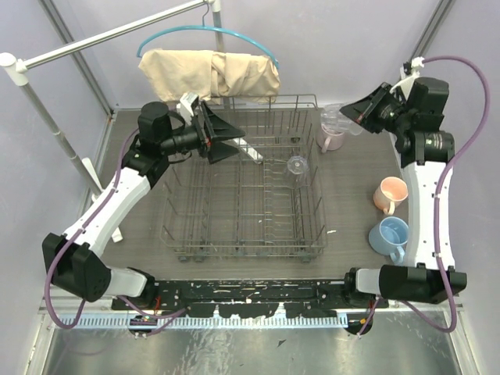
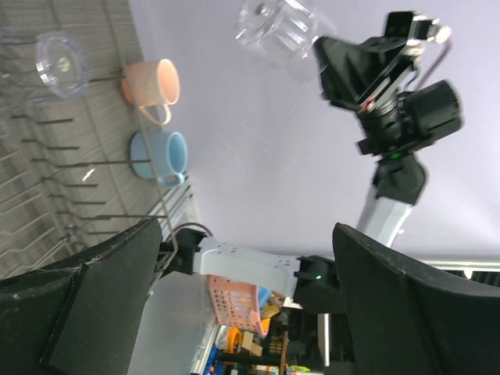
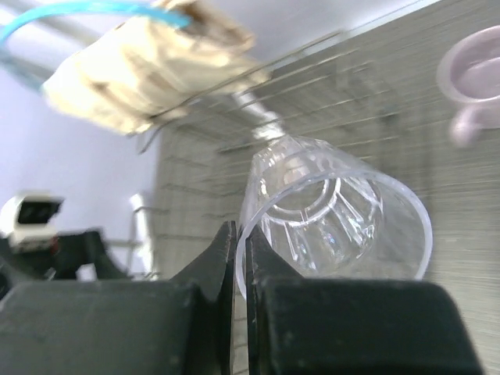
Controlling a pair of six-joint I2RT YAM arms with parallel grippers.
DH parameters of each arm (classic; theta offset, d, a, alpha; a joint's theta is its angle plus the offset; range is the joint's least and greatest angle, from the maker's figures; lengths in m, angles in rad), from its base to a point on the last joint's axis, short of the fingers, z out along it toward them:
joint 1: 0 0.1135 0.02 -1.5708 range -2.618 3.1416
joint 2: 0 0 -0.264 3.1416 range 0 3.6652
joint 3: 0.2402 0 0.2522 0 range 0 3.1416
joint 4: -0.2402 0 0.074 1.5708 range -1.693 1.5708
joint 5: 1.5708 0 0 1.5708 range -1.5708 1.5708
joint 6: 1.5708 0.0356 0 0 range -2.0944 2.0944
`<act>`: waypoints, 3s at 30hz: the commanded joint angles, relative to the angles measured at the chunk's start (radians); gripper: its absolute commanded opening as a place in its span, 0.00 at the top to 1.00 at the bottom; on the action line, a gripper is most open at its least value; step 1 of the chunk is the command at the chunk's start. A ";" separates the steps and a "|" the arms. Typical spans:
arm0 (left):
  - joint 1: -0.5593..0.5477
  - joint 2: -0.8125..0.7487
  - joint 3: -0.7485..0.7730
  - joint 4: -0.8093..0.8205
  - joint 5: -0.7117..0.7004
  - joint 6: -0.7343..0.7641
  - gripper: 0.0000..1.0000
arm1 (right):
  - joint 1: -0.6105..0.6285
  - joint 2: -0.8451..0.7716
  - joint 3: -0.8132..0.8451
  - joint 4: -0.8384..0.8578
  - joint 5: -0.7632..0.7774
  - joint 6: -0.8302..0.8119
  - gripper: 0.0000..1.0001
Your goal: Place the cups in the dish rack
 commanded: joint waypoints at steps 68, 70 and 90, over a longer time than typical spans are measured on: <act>0.016 0.077 0.053 0.320 0.023 -0.353 0.06 | 0.501 -0.039 -0.321 0.859 -0.227 0.595 0.99; 0.017 0.087 0.053 0.341 0.024 -0.367 0.16 | 0.504 -0.034 -0.323 0.864 -0.226 0.596 0.99; 0.015 0.061 0.035 0.195 0.002 -0.196 0.92 | 0.390 -0.085 -0.349 0.701 -0.229 0.470 0.26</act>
